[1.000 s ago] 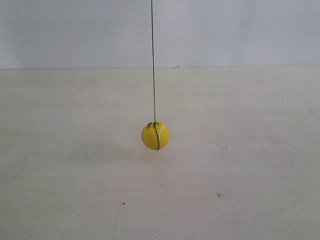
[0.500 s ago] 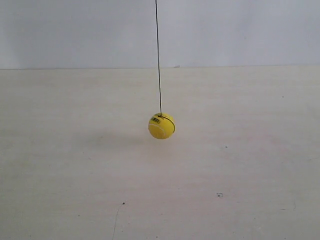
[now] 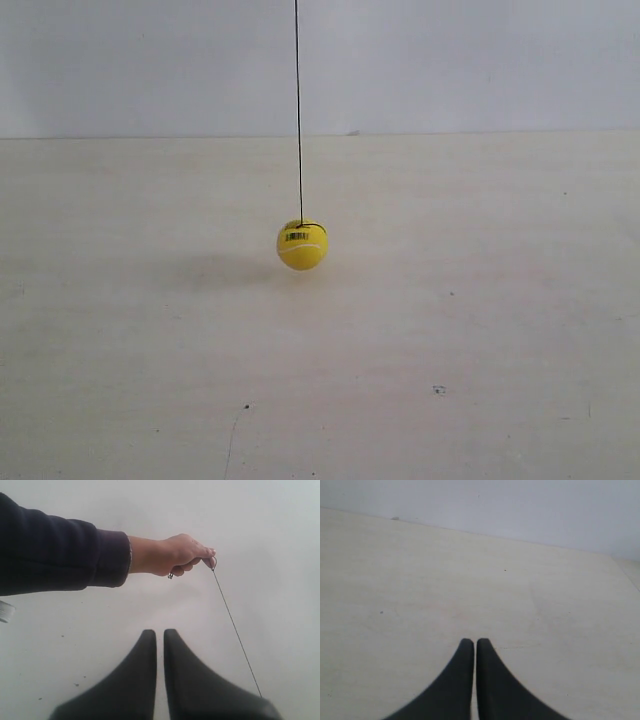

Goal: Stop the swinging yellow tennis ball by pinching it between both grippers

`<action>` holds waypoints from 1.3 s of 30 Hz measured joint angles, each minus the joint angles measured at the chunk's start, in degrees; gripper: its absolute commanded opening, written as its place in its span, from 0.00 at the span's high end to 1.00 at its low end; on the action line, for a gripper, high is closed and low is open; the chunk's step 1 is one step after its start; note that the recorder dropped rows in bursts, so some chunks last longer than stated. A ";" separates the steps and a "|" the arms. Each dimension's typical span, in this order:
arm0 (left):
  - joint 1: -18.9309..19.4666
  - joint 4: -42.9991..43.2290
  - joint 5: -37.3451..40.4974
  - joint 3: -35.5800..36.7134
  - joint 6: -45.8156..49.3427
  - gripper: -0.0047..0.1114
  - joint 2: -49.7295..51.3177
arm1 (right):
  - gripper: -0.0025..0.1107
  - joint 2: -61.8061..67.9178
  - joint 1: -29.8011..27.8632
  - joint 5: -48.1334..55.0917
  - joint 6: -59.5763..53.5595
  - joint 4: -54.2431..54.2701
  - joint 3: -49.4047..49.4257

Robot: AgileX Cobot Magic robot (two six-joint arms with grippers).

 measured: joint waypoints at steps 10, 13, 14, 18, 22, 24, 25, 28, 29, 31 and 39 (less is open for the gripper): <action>-0.51 -42.01 7.78 4.58 34.88 0.92 0.04 | 0.98 0.00 0.00 0.00 0.00 0.00 0.00; -0.51 -74.37 11.17 9.68 68.43 0.92 0.13 | 0.98 0.00 0.00 0.00 0.00 0.00 0.00; -0.51 -81.16 11.79 11.89 75.67 0.92 0.13 | 0.98 0.00 0.00 0.00 0.00 0.00 0.00; -0.51 -97.97 13.37 20.55 93.10 0.92 0.02 | 0.98 0.00 0.00 0.00 0.00 0.00 0.00; -0.27 -101.39 15.59 27.11 94.58 0.92 0.02 | 0.98 0.00 0.00 0.00 0.00 0.00 0.00; 0.42 -101.65 17.72 28.02 94.13 0.92 0.02 | 0.98 0.00 0.00 0.00 0.00 0.00 0.00; 0.71 -101.65 19.53 28.04 93.99 0.92 0.02 | 0.98 0.00 0.00 0.00 0.00 0.00 0.00; 1.41 -101.65 25.49 28.13 93.85 0.92 0.02 | 0.98 0.00 0.00 0.00 0.00 0.00 0.00; 1.73 -101.52 27.82 28.13 93.85 0.92 0.02 | 0.98 0.00 0.00 0.00 0.00 0.00 0.00; 2.38 -101.31 31.74 28.26 93.81 0.92 0.02 | 0.98 0.00 0.00 0.00 0.00 0.00 0.00; 3.01 -100.90 35.01 28.26 93.58 0.92 0.02 | 0.98 0.00 0.00 0.00 0.00 0.00 0.00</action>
